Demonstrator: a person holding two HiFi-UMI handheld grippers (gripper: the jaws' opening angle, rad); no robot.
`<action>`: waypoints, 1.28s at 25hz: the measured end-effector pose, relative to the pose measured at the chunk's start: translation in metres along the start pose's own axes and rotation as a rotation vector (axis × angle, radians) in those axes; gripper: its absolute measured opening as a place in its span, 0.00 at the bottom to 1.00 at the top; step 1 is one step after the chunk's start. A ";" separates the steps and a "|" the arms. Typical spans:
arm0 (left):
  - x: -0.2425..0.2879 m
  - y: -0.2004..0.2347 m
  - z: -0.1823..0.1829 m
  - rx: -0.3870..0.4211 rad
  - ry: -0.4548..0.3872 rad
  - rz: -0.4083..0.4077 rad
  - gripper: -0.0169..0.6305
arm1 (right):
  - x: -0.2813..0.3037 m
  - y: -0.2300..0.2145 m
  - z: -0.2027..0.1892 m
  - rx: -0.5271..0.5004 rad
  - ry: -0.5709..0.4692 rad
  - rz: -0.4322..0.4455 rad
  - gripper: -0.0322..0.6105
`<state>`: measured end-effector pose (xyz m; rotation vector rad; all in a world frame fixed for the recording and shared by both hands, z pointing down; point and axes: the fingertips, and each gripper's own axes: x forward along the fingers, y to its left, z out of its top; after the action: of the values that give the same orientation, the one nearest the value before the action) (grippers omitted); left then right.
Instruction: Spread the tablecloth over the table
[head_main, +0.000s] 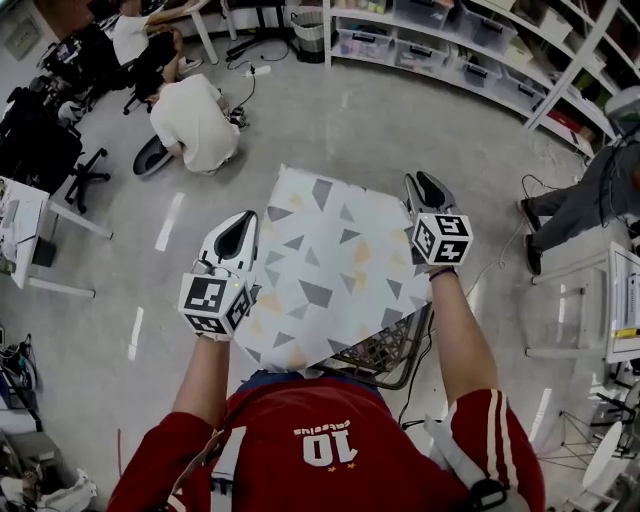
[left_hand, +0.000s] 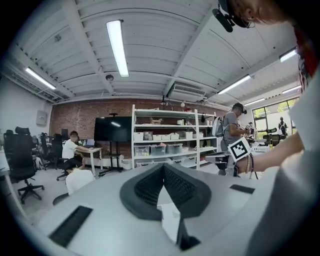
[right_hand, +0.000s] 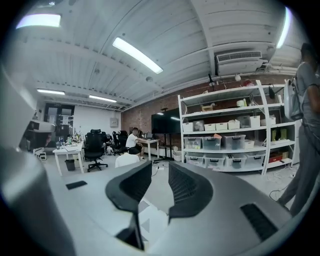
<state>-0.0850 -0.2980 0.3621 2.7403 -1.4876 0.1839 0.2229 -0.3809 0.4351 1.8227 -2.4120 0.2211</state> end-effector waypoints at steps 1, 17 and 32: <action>0.001 -0.002 0.002 -0.001 -0.004 -0.013 0.04 | -0.007 0.005 0.006 -0.003 -0.011 -0.003 0.20; 0.004 -0.014 0.045 0.021 -0.092 -0.153 0.04 | -0.105 0.073 0.081 -0.087 -0.141 -0.122 0.21; -0.026 -0.024 0.054 0.017 -0.131 -0.261 0.04 | -0.230 0.101 0.080 0.003 -0.185 -0.366 0.21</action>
<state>-0.0738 -0.2668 0.3071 2.9748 -1.1385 0.0124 0.1886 -0.1509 0.3112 2.3316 -2.1253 0.0224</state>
